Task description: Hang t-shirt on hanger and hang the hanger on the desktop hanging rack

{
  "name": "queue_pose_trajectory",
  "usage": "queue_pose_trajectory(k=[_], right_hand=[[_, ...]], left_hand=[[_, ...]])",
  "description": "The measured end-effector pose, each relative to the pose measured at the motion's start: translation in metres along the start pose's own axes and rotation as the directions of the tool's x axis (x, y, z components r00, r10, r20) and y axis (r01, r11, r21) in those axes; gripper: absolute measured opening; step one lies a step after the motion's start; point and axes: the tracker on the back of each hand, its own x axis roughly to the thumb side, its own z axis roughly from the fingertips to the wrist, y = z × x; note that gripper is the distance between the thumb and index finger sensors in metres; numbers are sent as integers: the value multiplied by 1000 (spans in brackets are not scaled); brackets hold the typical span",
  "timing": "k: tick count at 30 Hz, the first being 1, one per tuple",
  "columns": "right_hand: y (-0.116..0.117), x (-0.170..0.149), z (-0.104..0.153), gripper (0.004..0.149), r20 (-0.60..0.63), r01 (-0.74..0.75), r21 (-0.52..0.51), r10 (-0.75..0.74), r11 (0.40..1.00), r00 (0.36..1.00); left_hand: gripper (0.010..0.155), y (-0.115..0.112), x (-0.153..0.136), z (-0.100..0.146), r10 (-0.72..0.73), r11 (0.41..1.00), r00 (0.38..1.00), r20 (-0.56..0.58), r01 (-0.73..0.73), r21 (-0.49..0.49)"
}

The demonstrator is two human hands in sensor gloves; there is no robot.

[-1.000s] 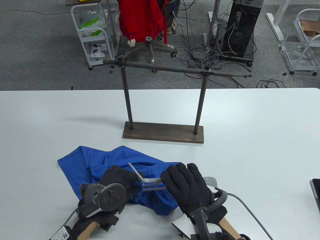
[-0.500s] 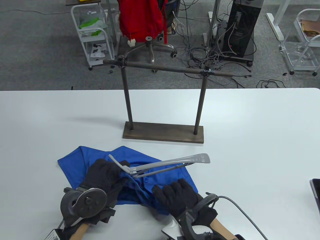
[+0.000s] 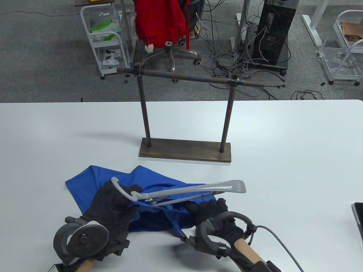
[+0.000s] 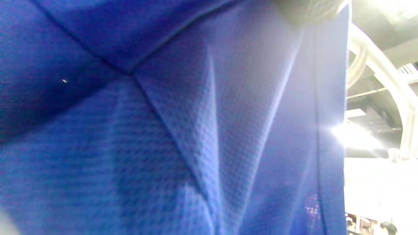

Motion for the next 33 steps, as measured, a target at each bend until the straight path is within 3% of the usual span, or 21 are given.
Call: queue_pose_trajectory(k=[5,8,14,17,22,27,33], right_hand=[[-6,-54,4,52,-146,137,-147,-159,980,977],[-6,-84,13,46,-179,228,-286,-286,931,942],[-11,-116,25,36,-207,316,-417,-427,852,880],[-13,-120,29,36,-200,320,-443,-441,837,875],[-14,-114,33,37,-171,318,-478,-441,819,881],[-19,-101,36,39,-106,378,-512,-494,771,863],[-11,-91,29,63,-50,520,-412,-588,748,807]], left_hand=[[52,-9,-27,-7,-47,999,997,-65,46,-10],[51,-15,-41,-12,-78,996,993,-94,74,-48],[50,-25,-55,-17,-93,992,987,-135,79,-101],[50,-29,-58,-19,-99,989,984,-150,81,-127],[51,-35,-52,-17,-276,959,956,-102,267,-95],[51,-45,-45,-15,-318,944,946,-66,309,-119],[52,-47,-43,-13,-252,962,965,-78,241,-129]])
